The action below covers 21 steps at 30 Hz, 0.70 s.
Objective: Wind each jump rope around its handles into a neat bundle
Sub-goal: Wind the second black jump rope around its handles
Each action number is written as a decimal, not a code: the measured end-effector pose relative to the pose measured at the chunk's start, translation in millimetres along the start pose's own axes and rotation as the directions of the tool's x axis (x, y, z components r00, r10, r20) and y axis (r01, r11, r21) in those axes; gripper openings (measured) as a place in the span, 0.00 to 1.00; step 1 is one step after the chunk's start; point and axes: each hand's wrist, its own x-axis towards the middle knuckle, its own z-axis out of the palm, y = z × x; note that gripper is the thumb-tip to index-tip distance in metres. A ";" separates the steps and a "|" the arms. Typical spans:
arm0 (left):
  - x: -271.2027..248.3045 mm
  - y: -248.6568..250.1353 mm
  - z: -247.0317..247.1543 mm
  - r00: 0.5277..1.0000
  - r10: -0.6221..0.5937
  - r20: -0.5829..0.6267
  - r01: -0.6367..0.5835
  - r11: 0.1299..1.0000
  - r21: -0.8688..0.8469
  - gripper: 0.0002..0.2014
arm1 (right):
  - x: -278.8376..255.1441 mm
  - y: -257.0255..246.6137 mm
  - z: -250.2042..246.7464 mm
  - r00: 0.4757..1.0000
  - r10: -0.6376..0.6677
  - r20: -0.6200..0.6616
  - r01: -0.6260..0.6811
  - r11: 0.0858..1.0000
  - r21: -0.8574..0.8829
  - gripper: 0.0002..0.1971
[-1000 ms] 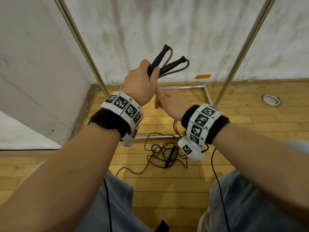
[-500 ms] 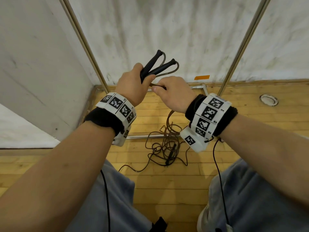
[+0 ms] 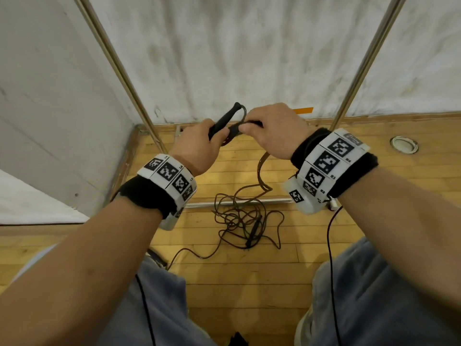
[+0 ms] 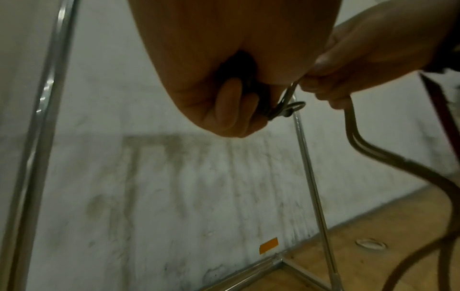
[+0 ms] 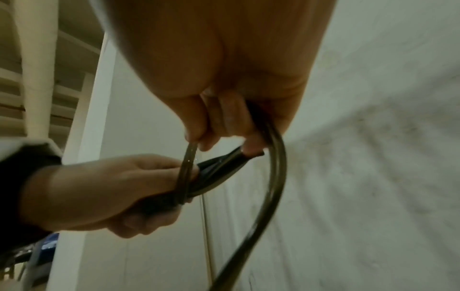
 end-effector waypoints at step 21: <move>-19.1 19.2 11.1 0.950 0.124 0.288 -0.214 0.928 0.306 0.23 | 5.2 11.8 2.2 0.994 0.109 0.001 -0.106 0.975 -0.193 0.24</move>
